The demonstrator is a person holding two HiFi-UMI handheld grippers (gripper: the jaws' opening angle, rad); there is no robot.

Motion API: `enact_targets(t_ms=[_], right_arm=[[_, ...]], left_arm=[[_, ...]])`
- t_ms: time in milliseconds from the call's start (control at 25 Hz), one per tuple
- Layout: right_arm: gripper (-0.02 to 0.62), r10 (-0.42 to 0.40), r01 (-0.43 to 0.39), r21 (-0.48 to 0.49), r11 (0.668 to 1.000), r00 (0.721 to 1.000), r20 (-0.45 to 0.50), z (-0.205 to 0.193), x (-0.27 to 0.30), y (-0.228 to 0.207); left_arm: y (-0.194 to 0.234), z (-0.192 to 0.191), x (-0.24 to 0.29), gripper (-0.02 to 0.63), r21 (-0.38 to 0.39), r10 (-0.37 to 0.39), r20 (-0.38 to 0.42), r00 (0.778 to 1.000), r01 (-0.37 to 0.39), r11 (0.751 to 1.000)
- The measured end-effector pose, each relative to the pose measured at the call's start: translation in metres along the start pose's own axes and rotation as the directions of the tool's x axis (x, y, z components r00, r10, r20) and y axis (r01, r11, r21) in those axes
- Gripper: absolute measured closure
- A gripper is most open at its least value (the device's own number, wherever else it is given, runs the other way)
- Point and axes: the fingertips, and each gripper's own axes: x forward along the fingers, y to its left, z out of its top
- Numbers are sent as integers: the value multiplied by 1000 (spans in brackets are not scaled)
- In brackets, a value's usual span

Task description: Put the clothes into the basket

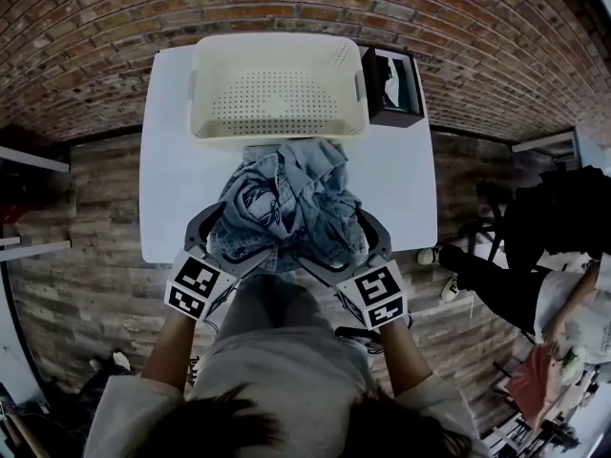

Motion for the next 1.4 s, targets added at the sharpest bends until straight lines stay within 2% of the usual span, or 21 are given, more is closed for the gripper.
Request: enact_targets(t_ms=[200,400,560,680,840,960,1160,1320,1400], right_arm=[[22,12,-13,-19,1000,997,-77,-12,10,-10],[18,31,-28,21,999,992,-122,-24,21,-21],[18,34,-34,7,999,983,-183,-36,29,-29],[18,65,-58,38,998,974,-218,-44,35,-36],[17,133,-113,99,989,965,-226,-54,44,-38],[15,151,-111,167,980,955,-255,-64,48,-41],[12,204,-120,253,960,919,-338,-83,59,-42],[12,279,-171,308,936,892,-355,-95,69,-38],[12,299,-190,311,931,886,-354,-96,71,-37]], left_arm=[[6,-8,7,124,9,-11,-44,999,11,1000],[14,-17,22,114,-9,-8,-74,997,8,1000],[21,-24,30,87,9,-4,-123,992,5,1000],[29,-34,35,51,-15,-21,-170,985,18,1000],[32,-50,43,32,-103,-84,-216,973,63,993],[32,-57,50,21,-128,-108,-253,962,77,989],[29,-70,62,18,-163,-154,-331,931,104,981],[25,-82,70,17,-246,-223,-364,905,137,959],[24,-84,73,17,-256,-242,-379,893,150,955]])
